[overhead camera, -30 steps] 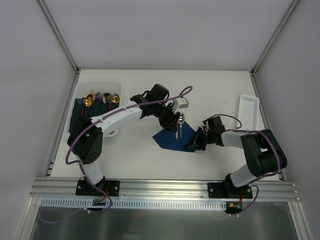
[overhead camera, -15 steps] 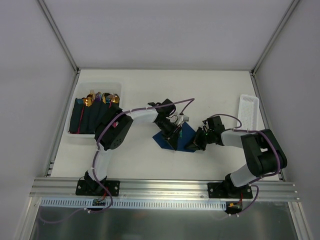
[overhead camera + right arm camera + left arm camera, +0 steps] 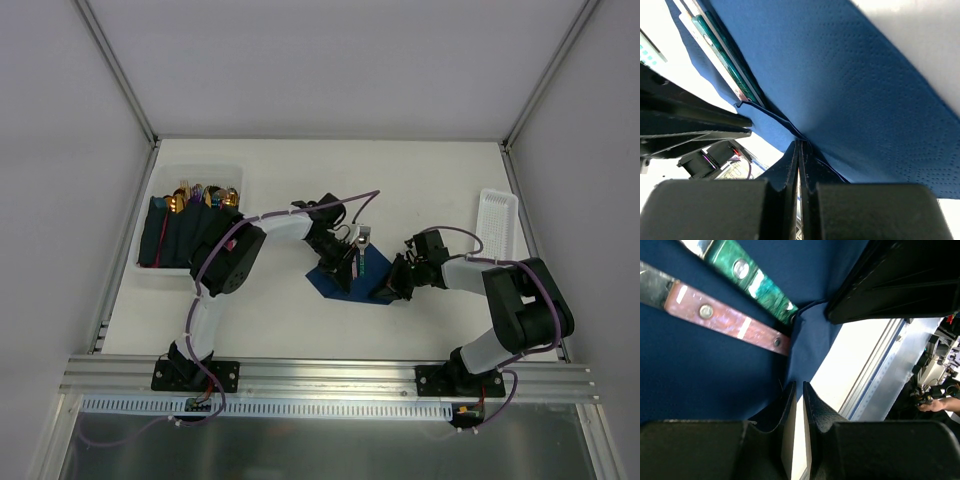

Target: Place the utensils on the paper napkin and roll it up

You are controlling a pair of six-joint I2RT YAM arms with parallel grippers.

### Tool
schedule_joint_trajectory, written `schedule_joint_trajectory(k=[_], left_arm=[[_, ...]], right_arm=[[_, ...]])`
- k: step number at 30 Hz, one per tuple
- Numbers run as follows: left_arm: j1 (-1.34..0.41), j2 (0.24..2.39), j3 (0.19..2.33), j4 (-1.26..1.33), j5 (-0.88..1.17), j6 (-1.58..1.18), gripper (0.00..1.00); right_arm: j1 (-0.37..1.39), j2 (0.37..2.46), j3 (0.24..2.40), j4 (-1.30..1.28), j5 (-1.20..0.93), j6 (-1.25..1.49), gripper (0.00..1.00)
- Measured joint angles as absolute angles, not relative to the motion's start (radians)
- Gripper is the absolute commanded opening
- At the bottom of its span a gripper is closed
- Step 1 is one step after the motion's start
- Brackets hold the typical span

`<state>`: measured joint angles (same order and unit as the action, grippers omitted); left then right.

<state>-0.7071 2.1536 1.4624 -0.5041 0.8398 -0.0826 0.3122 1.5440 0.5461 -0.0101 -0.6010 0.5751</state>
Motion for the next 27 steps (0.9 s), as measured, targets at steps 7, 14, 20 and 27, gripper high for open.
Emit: schedule_joint_trajectory(k=[7, 14, 20, 27], left_arm=[[-0.707, 2.154, 1.426, -0.506, 0.813, -0.083, 0.08], [-0.707, 2.153, 1.426, -0.507, 0.794, -0.092, 0.06], [-0.706, 2.154, 1.426, -0.509, 0.784, -0.101, 0.05], [-0.706, 2.154, 1.427, -0.509, 0.782, -0.108, 0.04]], right_arm=[[0.312, 1.544, 0.551, -0.017, -0.599, 0.568, 0.0], [0.314, 1.534, 0.571, -0.063, -0.58, 0.541, 0.04], [0.315, 1.419, 0.592, -0.159, -0.538, 0.501, 0.08], [0.344, 1.319, 0.608, -0.188, -0.539, 0.493, 0.09]])
